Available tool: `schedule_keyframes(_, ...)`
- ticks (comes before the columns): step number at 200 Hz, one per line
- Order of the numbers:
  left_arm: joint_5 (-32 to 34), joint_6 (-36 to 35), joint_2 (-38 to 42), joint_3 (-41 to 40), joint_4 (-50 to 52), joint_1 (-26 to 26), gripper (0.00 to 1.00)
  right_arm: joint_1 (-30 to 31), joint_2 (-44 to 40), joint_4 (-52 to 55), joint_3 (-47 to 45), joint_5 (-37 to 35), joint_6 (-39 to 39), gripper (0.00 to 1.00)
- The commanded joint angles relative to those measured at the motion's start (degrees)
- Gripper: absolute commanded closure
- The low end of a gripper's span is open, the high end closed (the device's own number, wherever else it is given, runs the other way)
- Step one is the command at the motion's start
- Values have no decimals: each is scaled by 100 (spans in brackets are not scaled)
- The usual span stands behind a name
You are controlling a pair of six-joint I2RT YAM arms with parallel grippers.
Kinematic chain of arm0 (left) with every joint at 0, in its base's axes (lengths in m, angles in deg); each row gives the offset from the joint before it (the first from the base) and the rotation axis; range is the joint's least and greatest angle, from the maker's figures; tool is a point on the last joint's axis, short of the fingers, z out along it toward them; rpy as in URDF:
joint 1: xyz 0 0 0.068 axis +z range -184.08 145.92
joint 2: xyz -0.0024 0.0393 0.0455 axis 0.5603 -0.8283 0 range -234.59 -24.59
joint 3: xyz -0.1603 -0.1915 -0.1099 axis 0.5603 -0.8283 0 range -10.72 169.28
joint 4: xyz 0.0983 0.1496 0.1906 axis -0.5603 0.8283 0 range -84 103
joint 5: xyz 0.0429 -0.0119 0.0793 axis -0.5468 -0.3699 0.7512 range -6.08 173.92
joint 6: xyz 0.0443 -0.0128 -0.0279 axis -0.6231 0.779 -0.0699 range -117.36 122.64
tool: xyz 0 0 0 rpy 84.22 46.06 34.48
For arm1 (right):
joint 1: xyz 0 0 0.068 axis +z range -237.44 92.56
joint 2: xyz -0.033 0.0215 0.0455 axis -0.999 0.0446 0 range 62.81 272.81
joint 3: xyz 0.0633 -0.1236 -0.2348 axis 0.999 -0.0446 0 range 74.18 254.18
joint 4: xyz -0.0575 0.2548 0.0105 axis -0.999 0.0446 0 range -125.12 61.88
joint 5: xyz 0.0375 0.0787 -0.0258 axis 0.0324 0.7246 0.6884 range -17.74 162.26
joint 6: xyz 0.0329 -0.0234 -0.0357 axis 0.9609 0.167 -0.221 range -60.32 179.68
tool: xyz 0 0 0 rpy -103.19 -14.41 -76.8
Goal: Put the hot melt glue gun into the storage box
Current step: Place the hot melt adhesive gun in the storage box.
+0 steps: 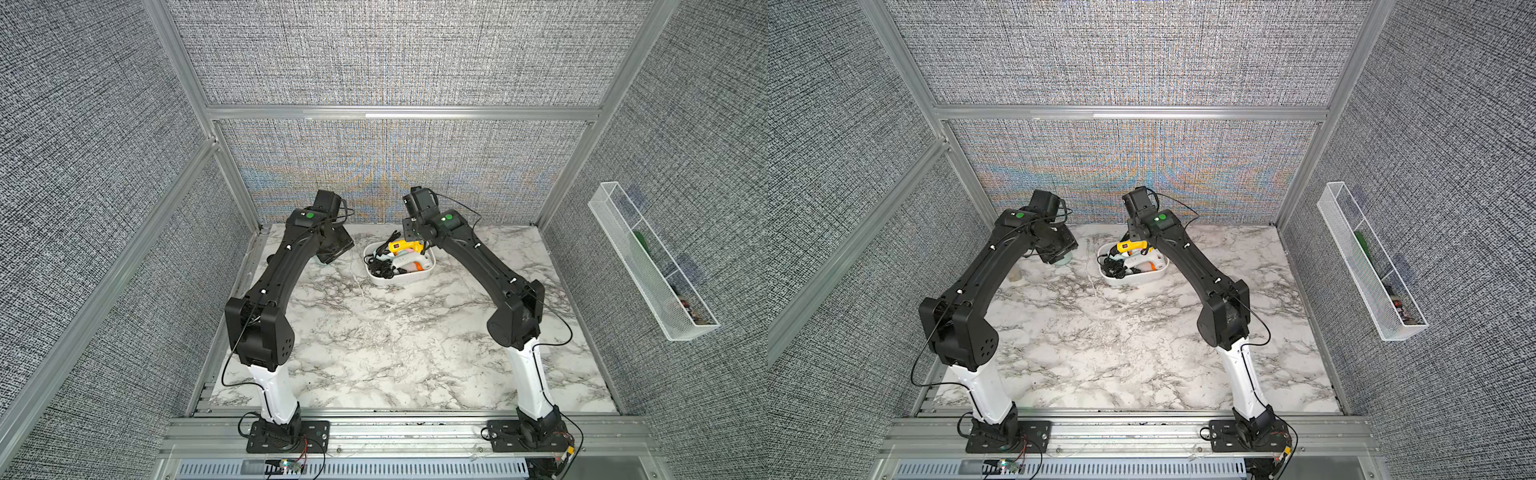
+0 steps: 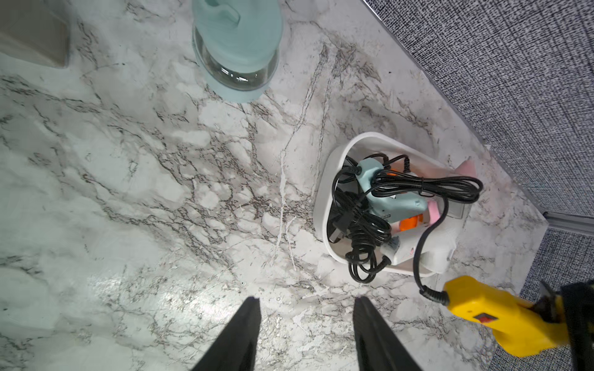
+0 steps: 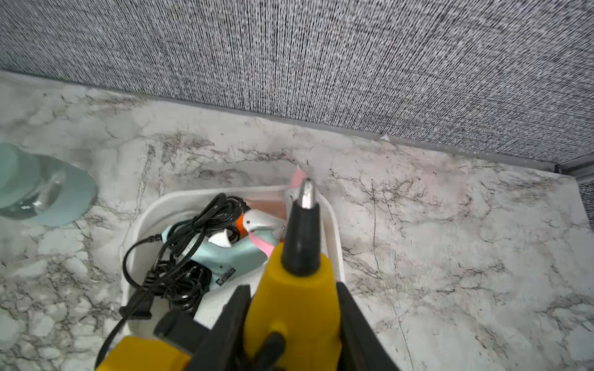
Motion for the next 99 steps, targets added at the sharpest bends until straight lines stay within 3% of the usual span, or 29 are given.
schedule_keyframes(1,30,-89,52,-5,-47,16,48,-47,47,238,-50,158,-72,85)
schedule_keyframes(39,27,-98,35,21,-39,18,48,-165,139,197,-101,200,-49,85)
schedule_keyframes(99,50,-116,35,56,12,25,48,-168,817,185,677,23,-304,85)
